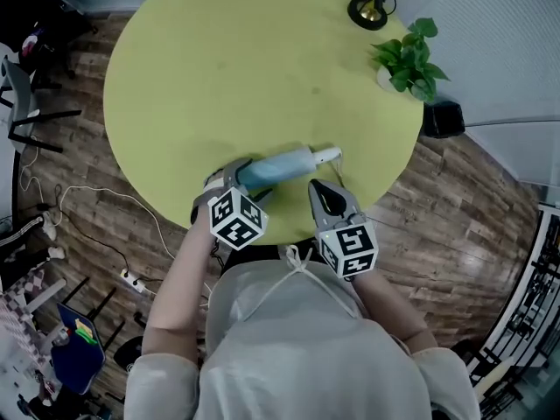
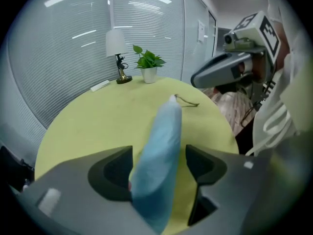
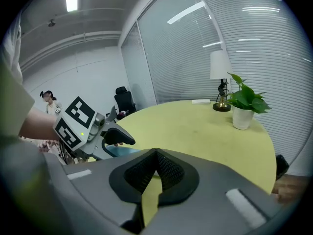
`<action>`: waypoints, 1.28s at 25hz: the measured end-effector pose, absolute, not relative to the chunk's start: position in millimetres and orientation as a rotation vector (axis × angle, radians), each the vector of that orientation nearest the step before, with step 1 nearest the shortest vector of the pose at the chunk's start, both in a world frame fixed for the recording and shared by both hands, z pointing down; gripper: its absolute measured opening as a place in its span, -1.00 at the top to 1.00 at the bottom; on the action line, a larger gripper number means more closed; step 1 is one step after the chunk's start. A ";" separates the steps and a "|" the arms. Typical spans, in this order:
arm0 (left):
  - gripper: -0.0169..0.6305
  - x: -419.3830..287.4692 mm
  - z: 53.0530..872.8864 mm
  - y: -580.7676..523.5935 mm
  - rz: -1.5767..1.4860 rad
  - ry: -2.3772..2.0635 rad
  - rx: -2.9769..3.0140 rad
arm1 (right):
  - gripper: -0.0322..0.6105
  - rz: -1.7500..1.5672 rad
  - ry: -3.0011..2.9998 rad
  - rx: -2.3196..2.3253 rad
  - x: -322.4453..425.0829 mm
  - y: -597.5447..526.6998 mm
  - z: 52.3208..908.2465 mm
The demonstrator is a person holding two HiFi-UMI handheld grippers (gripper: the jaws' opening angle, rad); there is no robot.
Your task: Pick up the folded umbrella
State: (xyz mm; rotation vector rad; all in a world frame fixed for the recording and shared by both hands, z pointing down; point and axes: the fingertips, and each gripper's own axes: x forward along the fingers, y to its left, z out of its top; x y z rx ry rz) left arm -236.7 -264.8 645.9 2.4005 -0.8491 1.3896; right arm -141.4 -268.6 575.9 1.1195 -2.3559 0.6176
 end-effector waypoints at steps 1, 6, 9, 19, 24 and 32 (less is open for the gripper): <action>-0.13 -234.9 650.3 -266.4 1.410 -0.830 2.404 | 0.90 0.630 -2.353 1.126 -140.7 -269.1 577.1; -0.19 -225.7 672.6 -274.9 1.569 -0.697 2.435 | 0.90 0.665 -2.339 1.151 -137.0 -273.0 581.9; -0.19 -222.5 683.7 -274.6 1.629 -0.602 2.436 | 0.90 0.695 -2.331 1.169 -135.1 -271.5 582.6; 0.00 -217.8 697.7 -264.9 1.665 -0.354 2.399 | 0.90 0.777 -2.301 1.206 -119.2 -268.7 583.9; 0.03 -217.9 698.0 -264.3 1.664 -0.359 2.401 | 0.90 0.786 -2.295 1.212 -115.1 -268.2 583.2; 0.04 -214.1 694.3 -254.3 1.596 -0.447 2.368 | 0.90 0.761 -2.299 1.190 -106.3 -268.7 577.1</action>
